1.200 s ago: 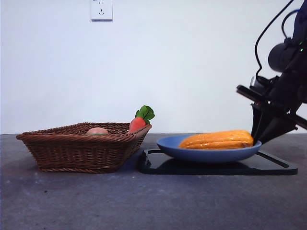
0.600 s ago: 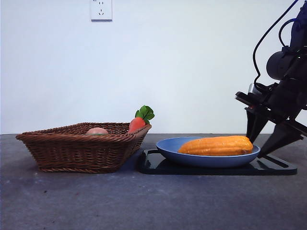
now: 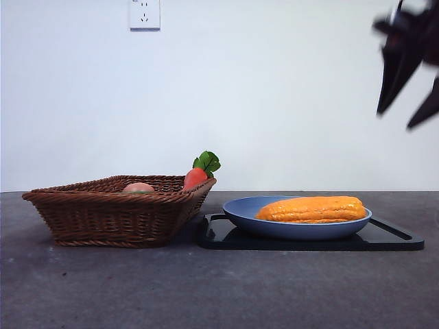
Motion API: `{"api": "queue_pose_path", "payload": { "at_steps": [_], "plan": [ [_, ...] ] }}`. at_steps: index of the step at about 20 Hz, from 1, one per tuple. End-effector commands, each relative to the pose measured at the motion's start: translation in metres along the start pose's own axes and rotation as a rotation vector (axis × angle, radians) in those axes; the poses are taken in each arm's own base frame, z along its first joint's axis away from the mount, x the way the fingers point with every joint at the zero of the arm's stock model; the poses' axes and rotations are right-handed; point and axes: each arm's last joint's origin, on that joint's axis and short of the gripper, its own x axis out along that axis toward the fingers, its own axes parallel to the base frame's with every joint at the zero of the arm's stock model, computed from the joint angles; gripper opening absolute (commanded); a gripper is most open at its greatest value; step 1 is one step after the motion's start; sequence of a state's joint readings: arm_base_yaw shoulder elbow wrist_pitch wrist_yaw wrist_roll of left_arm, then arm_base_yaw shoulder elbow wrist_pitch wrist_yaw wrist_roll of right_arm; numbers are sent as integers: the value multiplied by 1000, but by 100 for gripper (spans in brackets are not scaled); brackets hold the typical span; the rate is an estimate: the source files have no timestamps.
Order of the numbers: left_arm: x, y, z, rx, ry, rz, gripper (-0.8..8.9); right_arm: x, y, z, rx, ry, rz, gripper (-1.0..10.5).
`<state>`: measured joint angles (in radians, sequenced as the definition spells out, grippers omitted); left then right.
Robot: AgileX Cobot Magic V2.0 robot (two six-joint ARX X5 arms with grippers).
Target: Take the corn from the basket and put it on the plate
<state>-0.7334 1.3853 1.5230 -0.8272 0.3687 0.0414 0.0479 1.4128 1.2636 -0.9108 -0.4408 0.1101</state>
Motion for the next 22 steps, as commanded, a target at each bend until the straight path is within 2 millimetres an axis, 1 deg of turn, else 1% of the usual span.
{"api": "queue_pose_path", "payload": {
  "at_steps": [1,3,5,8,10,12,15,16,17,19,22],
  "plan": [
    [-3,0,5,5,-19,1,336,-29,26,-12,-111,-44,33,240],
    [-3,1,4,0,-10,4,334,-50,45,-31,-166,-50,59,240],
    [-4,3,3,-12,3,12,320,-64,59,-50,-222,-63,84,237],
    [-4,5,0,-22,24,16,278,-73,70,-77,-287,-69,112,211],
    [-5,7,0,-29,28,21,237,-71,70,-93,-308,-58,132,191],
    [-5,7,-2,-34,41,22,174,-66,67,-106,-315,-41,137,148],
    [-5,7,-4,-42,60,20,29,-53,56,-123,-305,-12,132,81],
    [-6,7,-4,-44,65,21,6,-48,53,-126,-303,-7,131,43],
    [-6,7,-5,-46,69,21,7,-43,51,-129,-303,-5,134,-2],
    [-6,7,-5,-48,72,21,7,-38,48,-132,-303,-4,134,2],
    [-6,7,-5,-47,71,21,7,-37,47,-132,-302,0,133,2]
  ]
}}
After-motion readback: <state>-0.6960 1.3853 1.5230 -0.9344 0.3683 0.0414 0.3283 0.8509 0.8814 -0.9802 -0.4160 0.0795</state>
